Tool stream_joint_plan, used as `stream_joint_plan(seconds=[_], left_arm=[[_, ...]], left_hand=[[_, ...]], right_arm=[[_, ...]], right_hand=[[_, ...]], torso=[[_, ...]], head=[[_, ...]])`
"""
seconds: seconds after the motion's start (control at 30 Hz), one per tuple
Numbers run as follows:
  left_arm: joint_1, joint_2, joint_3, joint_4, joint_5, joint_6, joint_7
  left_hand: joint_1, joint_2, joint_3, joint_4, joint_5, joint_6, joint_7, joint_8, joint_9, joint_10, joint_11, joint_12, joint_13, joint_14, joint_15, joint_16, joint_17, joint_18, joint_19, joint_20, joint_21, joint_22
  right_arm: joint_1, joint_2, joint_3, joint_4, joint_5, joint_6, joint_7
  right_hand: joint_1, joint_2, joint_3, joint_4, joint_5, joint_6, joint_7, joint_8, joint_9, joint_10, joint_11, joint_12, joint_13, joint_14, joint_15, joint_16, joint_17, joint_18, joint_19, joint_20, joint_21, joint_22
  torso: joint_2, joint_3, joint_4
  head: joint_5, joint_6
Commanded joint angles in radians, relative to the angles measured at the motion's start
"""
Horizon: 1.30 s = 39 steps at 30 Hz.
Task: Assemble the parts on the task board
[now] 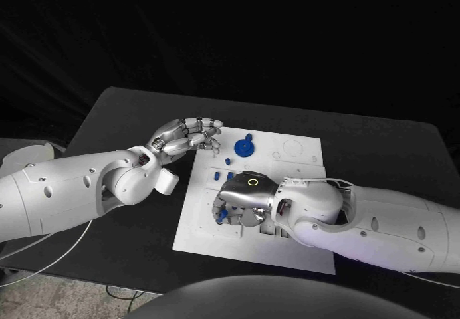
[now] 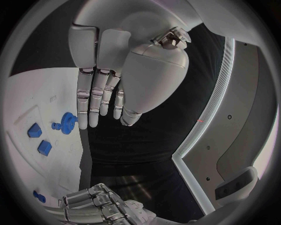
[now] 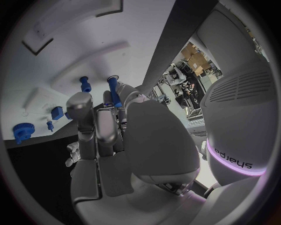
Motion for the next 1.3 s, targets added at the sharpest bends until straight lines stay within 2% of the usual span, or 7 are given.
stream_joint_plan(seconds=[0.03, 0.47, 0.67, 0.77, 0.87, 1.17, 1.3], left_arm=[[0.0, 0.002, 0.001, 0.001, 0.009, 0.013, 0.001], [0.0, 0.004, 0.0, -0.002, 0.012, 0.014, -0.003], [0.0, 0.005, 0.0, -0.003, 0.013, 0.015, -0.004], [0.0, 0.006, 0.0, -0.004, 0.013, 0.015, -0.005], [0.0, 0.007, 0.0, -0.006, 0.013, 0.017, -0.006], [-0.001, 0.01, 0.0, -0.011, 0.025, 0.019, -0.007], [-0.001, 0.009, 0.0, -0.011, 0.027, 0.02, -0.007]], left_hand=[[0.011, -0.003, 0.005, -0.001, 0.006, -0.006, -0.002, 0.001, -0.002, 0.001, 0.007, 0.005, -0.002, -0.008, 0.001, 0.006, 0.0, 0.001, -0.006, -0.002, -0.006, 0.002], [0.012, -0.003, 0.006, -0.001, 0.006, -0.01, -0.005, 0.0, -0.003, -0.001, 0.01, 0.004, -0.004, -0.008, 0.001, 0.007, 0.0, 0.001, -0.006, -0.002, -0.007, 0.003], [0.012, -0.003, 0.006, -0.001, 0.006, -0.01, -0.005, 0.0, -0.003, -0.001, 0.01, 0.004, -0.004, -0.008, 0.001, 0.007, 0.0, 0.001, -0.006, -0.002, -0.007, 0.003], [0.012, -0.003, 0.006, -0.001, 0.006, -0.01, -0.005, 0.0, -0.003, -0.001, 0.01, 0.004, -0.004, -0.008, 0.001, 0.007, 0.0, 0.0, -0.006, -0.002, -0.007, 0.003], [0.013, -0.002, 0.007, -0.001, 0.006, -0.011, -0.006, 0.0, -0.004, -0.001, 0.011, 0.004, -0.004, -0.008, 0.001, 0.007, 0.0, 0.0, -0.007, -0.003, -0.007, 0.004], [0.012, -0.001, 0.007, -0.001, 0.006, -0.011, -0.005, 0.0, -0.004, -0.002, 0.011, 0.004, -0.005, -0.008, 0.001, 0.007, 0.0, 0.0, -0.007, -0.003, -0.007, 0.004], [0.012, -0.001, 0.007, -0.001, 0.006, -0.011, -0.005, 0.0, -0.004, -0.002, 0.011, 0.004, -0.005, -0.008, 0.001, 0.007, 0.0, 0.0, -0.007, -0.003, -0.007, 0.004]], right_arm=[[-0.004, -0.003, -0.002, -0.001, -0.016, 0.038, -0.013], [-0.007, 0.001, -0.002, 0.0, -0.014, 0.047, -0.017], [-0.008, 0.011, -0.002, -0.005, -0.013, 0.049, -0.03], [-0.008, 0.015, -0.002, -0.007, -0.013, 0.043, -0.035], [-0.008, 0.017, -0.002, -0.008, -0.013, 0.033, -0.036], [-0.008, 0.017, -0.002, -0.008, -0.001, 0.015, -0.036], [-0.008, 0.006, -0.002, -0.003, 0.02, -0.005, -0.03]], right_hand=[[0.003, -0.006, 0.003, -0.001, 0.004, -0.002, 0.005, -0.006, 0.001, 0.079, -0.07, 0.0, 0.0, 0.002, -0.001, -0.007, -0.002, -0.015, -0.002, -0.001, -0.007, 0.099], [-0.001, -0.008, 0.005, -0.002, 0.001, -0.009, 0.006, -0.012, 0.0, 0.078, -0.069, -0.003, 0.001, -0.003, 0.0, -0.012, -0.008, -0.014, -0.007, 0.0, -0.015, 0.098], [-0.024, -0.019, 0.009, 0.007, -0.028, -0.084, 0.023, -0.06, -0.017, 0.012, -0.044, -0.04, -0.005, -0.02, 0.02, -0.03, -0.03, -0.011, -0.028, 0.011, -0.057, 0.088], [-0.038, -0.03, 0.01, 0.013, -0.047, -0.151, 0.009, -0.098, -0.031, -0.047, -0.026, -0.062, -0.008, -0.033, 0.035, -0.041, -0.044, -0.01, -0.043, 0.022, -0.083, 0.083], [-0.054, -0.038, 0.004, 0.021, -0.075, -0.195, 0.003, -0.118, -0.042, -0.078, -0.019, -0.065, -0.005, -0.038, 0.041, -0.042, -0.046, -0.008, -0.049, 0.028, -0.092, 0.081], [-0.11, -0.055, -0.056, 0.049, -0.167, -0.28, -0.018, -0.119, -0.071, -0.199, -0.005, -0.055, 0.012, -0.056, 0.039, -0.047, -0.056, 0.002, -0.067, 0.038, -0.129, 0.073], [-0.123, -0.075, -0.111, 0.09, -0.192, -0.316, -0.022, -0.116, -0.088, -0.269, 0.003, -0.033, 0.025, -0.076, 0.042, -0.057, -0.074, 0.006, -0.085, 0.04, -0.163, 0.068]], torso=[[-0.001, 0.0004, 0.0], [0.0, -0.0001, 0.0008], [-0.001, -0.0004, 0.0012], [-0.001, -0.0001, 0.0019], [0.0, 0.0003, 0.0016], [0.001, -0.0003, 0.0013], [0.001, 0.0004, 0.0019]], head=[[0.0, 0.0], [-0.002, 0.0], [-0.003, 0.0], [-0.003, 0.0], [-0.002, 0.0], [-0.002, 0.0], [-0.001, 0.0]])
